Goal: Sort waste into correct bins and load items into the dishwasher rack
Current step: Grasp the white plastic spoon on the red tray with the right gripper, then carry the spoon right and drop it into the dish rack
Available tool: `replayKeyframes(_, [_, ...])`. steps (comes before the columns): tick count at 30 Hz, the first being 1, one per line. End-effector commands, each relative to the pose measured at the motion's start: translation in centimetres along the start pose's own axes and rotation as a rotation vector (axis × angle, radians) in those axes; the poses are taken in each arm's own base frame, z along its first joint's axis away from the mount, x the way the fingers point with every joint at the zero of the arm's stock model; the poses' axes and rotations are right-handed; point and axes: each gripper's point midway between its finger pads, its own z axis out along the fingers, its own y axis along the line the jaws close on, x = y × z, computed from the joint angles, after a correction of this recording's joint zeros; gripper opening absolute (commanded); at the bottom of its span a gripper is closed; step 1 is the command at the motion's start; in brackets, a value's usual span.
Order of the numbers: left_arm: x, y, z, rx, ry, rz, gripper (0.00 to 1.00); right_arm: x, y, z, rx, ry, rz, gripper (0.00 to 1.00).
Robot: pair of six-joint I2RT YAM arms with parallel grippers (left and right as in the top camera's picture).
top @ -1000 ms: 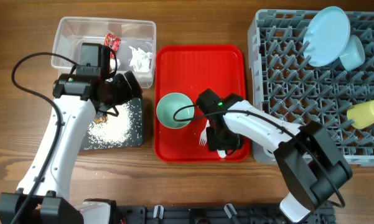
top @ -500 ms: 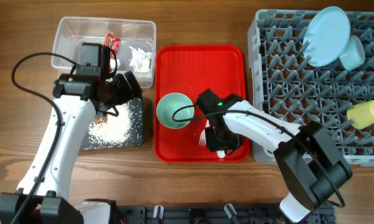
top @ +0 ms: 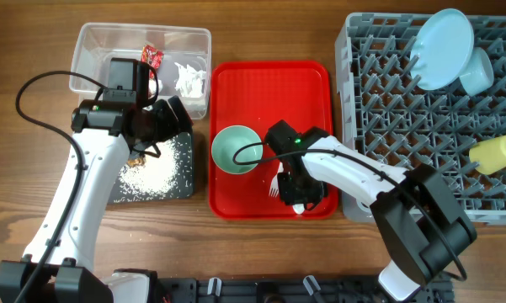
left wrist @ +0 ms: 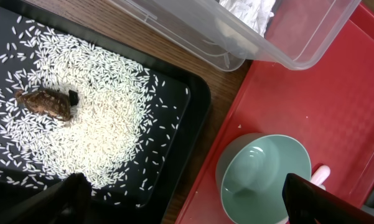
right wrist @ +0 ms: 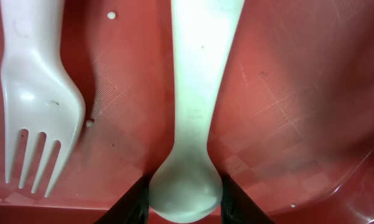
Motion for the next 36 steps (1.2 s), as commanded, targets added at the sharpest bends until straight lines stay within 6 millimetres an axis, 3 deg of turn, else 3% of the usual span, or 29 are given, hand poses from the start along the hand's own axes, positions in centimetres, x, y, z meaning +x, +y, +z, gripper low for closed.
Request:
replayKeyframes(1, [-0.4, 0.2, -0.6, -0.004, -0.026, -0.005, 1.0, 0.6, -0.8, 1.3, 0.039, 0.032, 0.004, 0.23])
replayKeyframes(5, [-0.4, 0.2, -0.6, -0.004, -0.026, -0.005, 1.0, 0.3, -0.5, 0.5, 0.024, 0.007, 0.003, 0.22])
replayKeyframes(11, [-0.4, 0.2, -0.6, -0.004, -0.026, -0.005, 1.0, -1.3, -0.6, -3.0, -0.037, -0.089, 0.006, 0.22])
replayKeyframes(21, [-0.4, 0.2, -0.6, -0.004, -0.026, -0.005, 1.0, -5.2, -5.6, -14.1, -0.105, -0.371, -0.027, 0.2])
replayKeyframes(25, [-0.4, 0.2, -0.6, -0.004, -0.026, -0.005, 1.0, -6.4, -8.7, -16.8, -0.099, -0.465, -0.018, 0.18])
replayKeyframes(31, [-0.4, 0.2, -0.6, -0.004, -0.026, -0.005, 1.0, -6.7, -13.9, -16.2, -0.034, -0.437, 0.03, 0.18])
replayKeyframes(36, [-0.4, 0.2, -0.6, -0.004, -0.026, -0.005, 1.0, -6.6, -15.6, -14.2, -0.027, -0.351, 0.041, 0.18])
